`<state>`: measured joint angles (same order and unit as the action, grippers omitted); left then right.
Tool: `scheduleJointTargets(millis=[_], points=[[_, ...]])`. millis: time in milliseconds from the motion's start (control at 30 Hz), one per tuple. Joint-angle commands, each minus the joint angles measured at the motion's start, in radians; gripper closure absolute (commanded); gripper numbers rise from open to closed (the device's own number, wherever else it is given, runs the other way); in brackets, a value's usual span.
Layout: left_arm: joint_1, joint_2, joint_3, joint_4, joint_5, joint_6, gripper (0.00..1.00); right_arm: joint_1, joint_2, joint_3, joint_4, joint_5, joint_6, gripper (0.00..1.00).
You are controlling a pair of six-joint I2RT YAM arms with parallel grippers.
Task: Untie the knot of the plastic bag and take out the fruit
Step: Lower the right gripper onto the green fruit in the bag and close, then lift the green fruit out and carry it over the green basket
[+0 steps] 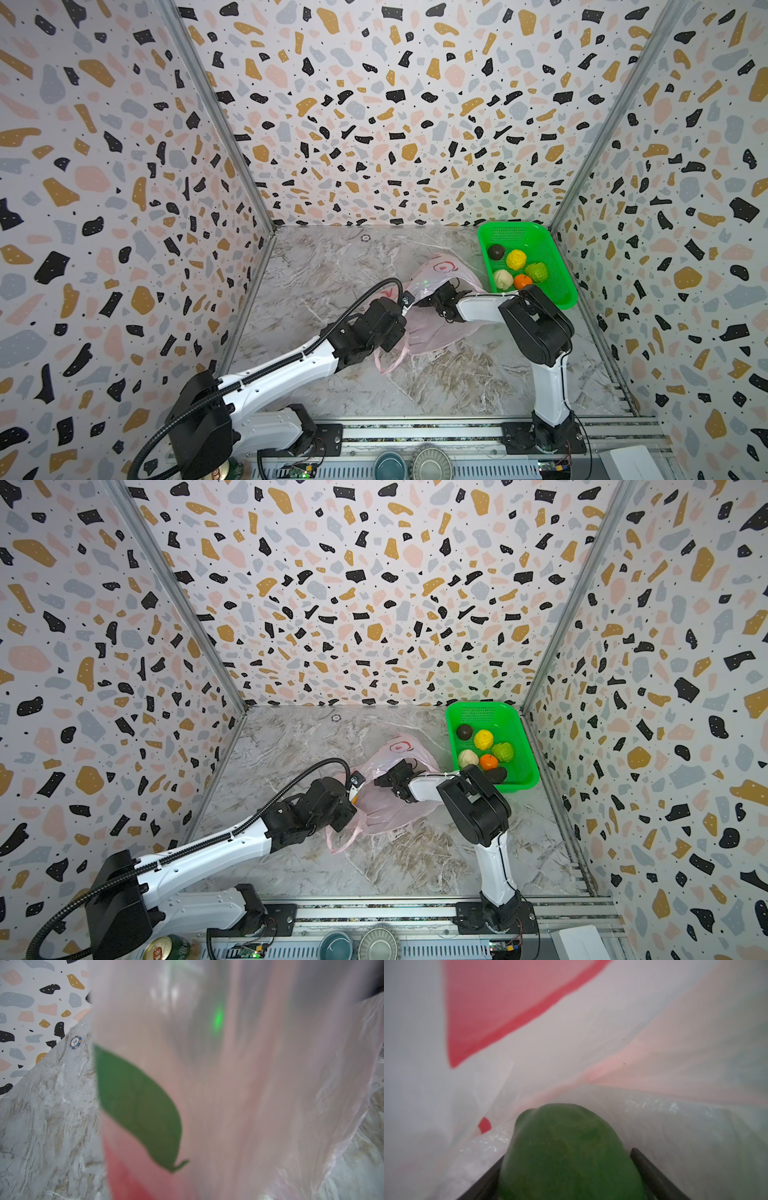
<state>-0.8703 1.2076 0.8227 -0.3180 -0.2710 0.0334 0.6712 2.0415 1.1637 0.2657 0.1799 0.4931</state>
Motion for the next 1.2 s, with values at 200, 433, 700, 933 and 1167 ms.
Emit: scheduleJointTargets(millis=[200,433,700,933,1167], points=[[0.005,0.000,0.027,0.028,0.007,0.020,1.00,0.000,-0.064,-0.031,0.027,-0.001,-0.004,0.43],[0.004,0.000,0.032,0.034,-0.019,0.024,1.00,0.027,-0.174,-0.098,-0.015,-0.025,-0.014,0.46],[0.005,0.007,0.033,0.057,-0.041,0.020,1.00,0.083,-0.358,-0.222,-0.094,-0.076,0.011,0.46],[0.004,0.023,0.046,0.062,-0.061,0.021,1.00,0.166,-0.510,-0.290,-0.205,-0.083,0.035,0.46],[0.005,0.036,0.049,0.064,-0.084,0.027,1.00,0.233,-0.671,-0.302,-0.359,-0.091,0.070,0.46]])
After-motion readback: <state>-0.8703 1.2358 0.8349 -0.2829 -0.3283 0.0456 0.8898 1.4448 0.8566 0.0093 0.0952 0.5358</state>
